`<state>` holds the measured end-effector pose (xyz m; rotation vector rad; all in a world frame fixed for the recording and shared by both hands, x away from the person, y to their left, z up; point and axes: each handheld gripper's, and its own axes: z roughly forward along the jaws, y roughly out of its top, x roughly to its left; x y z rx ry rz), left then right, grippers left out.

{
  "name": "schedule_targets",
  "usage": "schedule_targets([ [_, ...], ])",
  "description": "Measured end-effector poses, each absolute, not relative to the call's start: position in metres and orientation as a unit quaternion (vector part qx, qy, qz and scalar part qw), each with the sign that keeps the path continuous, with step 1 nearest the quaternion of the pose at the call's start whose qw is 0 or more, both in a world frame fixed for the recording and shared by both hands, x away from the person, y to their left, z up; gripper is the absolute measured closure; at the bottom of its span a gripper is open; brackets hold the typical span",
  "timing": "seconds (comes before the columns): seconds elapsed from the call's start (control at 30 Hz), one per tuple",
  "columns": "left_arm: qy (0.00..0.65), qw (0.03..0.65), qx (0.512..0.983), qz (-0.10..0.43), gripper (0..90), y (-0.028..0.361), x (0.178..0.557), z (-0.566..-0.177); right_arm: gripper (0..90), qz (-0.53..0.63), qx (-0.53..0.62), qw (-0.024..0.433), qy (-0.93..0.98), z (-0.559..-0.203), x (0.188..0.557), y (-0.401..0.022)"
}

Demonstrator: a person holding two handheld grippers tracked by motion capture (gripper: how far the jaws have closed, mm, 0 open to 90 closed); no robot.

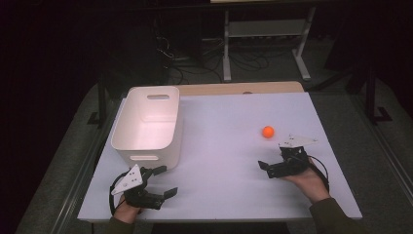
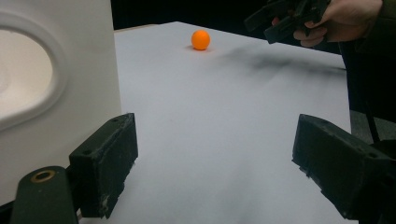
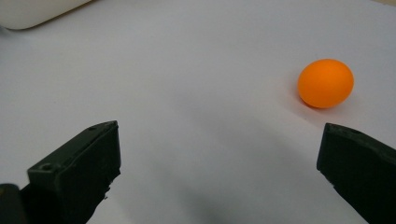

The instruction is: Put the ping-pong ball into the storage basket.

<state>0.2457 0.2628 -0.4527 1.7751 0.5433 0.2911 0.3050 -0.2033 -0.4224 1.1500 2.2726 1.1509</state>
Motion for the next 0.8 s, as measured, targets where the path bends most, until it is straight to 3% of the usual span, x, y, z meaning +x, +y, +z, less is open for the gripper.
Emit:
schedule_targets([
  [0.8,0.234,0.59,0.762,0.125,14.0,0.263,0.246,-0.453,0.0,0.404,0.418,0.177,0.794,-0.419,0.317,-0.209],
])
